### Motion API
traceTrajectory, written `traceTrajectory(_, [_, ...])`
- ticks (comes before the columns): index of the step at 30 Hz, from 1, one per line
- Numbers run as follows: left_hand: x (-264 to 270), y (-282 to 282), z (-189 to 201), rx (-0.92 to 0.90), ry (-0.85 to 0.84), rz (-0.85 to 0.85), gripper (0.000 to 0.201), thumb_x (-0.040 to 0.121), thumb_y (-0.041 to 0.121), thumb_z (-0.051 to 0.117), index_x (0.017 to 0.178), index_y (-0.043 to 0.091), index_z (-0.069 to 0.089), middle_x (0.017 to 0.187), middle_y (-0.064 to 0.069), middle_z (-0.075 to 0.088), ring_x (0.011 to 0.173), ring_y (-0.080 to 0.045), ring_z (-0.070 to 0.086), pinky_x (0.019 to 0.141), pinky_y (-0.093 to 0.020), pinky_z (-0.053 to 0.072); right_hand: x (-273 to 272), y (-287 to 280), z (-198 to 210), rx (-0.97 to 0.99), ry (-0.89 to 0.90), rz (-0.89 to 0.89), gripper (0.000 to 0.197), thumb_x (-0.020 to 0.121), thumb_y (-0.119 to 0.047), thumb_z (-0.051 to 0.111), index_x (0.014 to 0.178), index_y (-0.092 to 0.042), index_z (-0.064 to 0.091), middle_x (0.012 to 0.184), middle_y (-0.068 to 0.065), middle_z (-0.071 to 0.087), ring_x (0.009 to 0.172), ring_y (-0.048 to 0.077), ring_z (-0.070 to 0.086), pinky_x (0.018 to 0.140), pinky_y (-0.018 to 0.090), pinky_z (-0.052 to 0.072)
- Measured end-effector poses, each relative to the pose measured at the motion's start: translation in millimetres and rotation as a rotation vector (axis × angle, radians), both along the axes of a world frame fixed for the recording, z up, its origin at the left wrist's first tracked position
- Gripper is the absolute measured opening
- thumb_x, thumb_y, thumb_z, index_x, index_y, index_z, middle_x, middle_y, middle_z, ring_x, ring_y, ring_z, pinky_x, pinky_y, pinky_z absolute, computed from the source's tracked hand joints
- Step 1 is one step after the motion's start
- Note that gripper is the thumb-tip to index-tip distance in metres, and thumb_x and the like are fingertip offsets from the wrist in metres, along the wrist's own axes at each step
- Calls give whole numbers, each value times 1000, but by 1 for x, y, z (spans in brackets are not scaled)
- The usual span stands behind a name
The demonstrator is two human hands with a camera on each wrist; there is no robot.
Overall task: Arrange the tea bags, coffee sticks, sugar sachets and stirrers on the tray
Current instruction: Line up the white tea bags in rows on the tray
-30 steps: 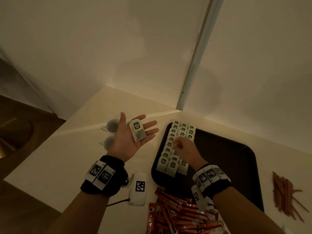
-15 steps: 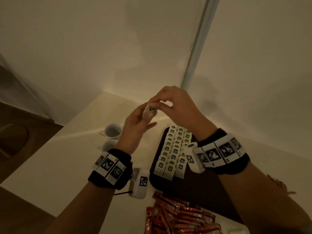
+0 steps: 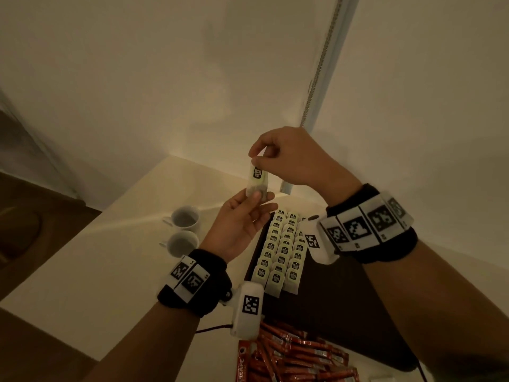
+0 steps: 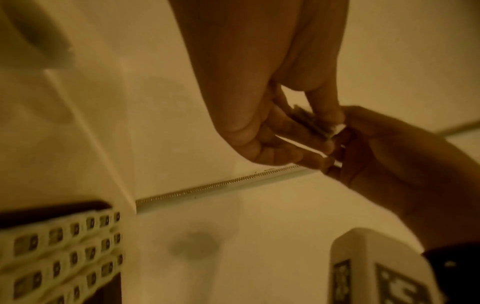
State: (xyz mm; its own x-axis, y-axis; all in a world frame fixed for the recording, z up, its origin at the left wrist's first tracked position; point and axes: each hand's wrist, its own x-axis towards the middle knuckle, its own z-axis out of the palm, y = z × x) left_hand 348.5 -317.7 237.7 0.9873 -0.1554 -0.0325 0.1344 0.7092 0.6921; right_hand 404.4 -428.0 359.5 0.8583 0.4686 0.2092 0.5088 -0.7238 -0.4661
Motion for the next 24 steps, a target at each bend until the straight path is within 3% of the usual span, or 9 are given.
traceTrajectory(2, [-2, -1, 0, -37, 44, -10, 21, 80, 23, 55, 94, 15, 69, 88, 0, 73, 79, -13, 70, 64, -18, 55, 1, -1, -2, 4, 39, -33, 13, 84, -19, 63, 94, -17, 72, 65, -13, 54, 57, 0, 49, 60, 15, 40])
traceTrajectory(7, [-5, -1, 0, -90, 95, 7, 17, 77, 19, 59, 88, 13, 70, 84, -1, 73, 76, -12, 70, 60, -16, 54, 0, -2, -8, 25, 117, -74, 12, 84, -18, 63, 92, -19, 72, 64, -10, 55, 55, 1, 47, 58, 16, 38])
traceTrajectory(9, [-5, 1, -1, -97, 102, 17, 14, 77, 18, 59, 80, 15, 72, 83, -1, 72, 76, -12, 70, 59, -16, 54, -1, -3, -9, 16, 127, -69, 11, 85, -19, 63, 92, -20, 72, 63, -11, 55, 51, -1, 47, 53, 11, 35])
traceTrajectory(11, [-4, 2, -2, -93, 95, 23, 13, 78, 18, 58, 82, 13, 69, 84, -1, 73, 79, -13, 71, 60, -16, 54, -1, -3, -10, 17, 135, -64, 11, 85, -22, 64, 92, -20, 72, 63, -11, 56, 48, -3, 47, 49, 5, 33])
traceTrajectory(16, [-3, 4, -3, -34, 46, 43, 18, 78, 19, 59, 93, 10, 64, 88, -1, 74, 87, -15, 71, 67, -18, 55, -2, -3, -12, 47, 136, -52, 15, 84, -26, 68, 95, -18, 72, 74, -3, 63, 59, 1, 51, 57, 10, 38])
traceTrajectory(19, [-3, 5, -5, 71, -9, 84, 24, 79, 19, 60, 102, 11, 64, 94, -2, 74, 94, -13, 69, 74, -21, 53, -4, -4, -10, 81, 98, -12, 13, 82, -24, 70, 92, -16, 74, 76, -6, 65, 65, -1, 54, 61, 4, 39])
traceTrajectory(24, [-2, 5, -4, 236, -95, 211, 27, 71, 20, 68, 97, 17, 69, 89, -1, 74, 92, -14, 68, 77, -23, 51, -7, -10, -7, 193, 81, 39, 6, 82, -20, 70, 86, -16, 73, 69, -16, 62, 60, -9, 55, 60, 5, 42])
